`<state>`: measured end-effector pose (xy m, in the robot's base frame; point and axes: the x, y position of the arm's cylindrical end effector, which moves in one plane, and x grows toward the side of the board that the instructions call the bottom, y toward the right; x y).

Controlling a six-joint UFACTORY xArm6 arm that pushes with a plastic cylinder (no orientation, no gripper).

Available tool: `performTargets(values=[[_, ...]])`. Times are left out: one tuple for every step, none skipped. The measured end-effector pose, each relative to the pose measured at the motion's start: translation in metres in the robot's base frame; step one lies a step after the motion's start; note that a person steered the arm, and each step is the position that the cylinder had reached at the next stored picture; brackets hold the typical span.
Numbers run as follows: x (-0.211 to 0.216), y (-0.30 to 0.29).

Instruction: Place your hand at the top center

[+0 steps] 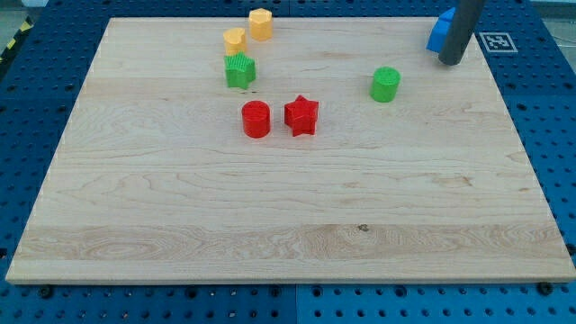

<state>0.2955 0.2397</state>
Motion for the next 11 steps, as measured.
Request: performTargets(values=[[-0.006, 0.0], [-0.014, 0.001], [-0.018, 0.005], [-0.019, 0.01], [-0.019, -0.013], [-0.023, -0.064], [-0.056, -0.107], [-0.097, -0.16], [-0.101, -0.207], [-0.102, -0.268], [-0.103, -0.329]])
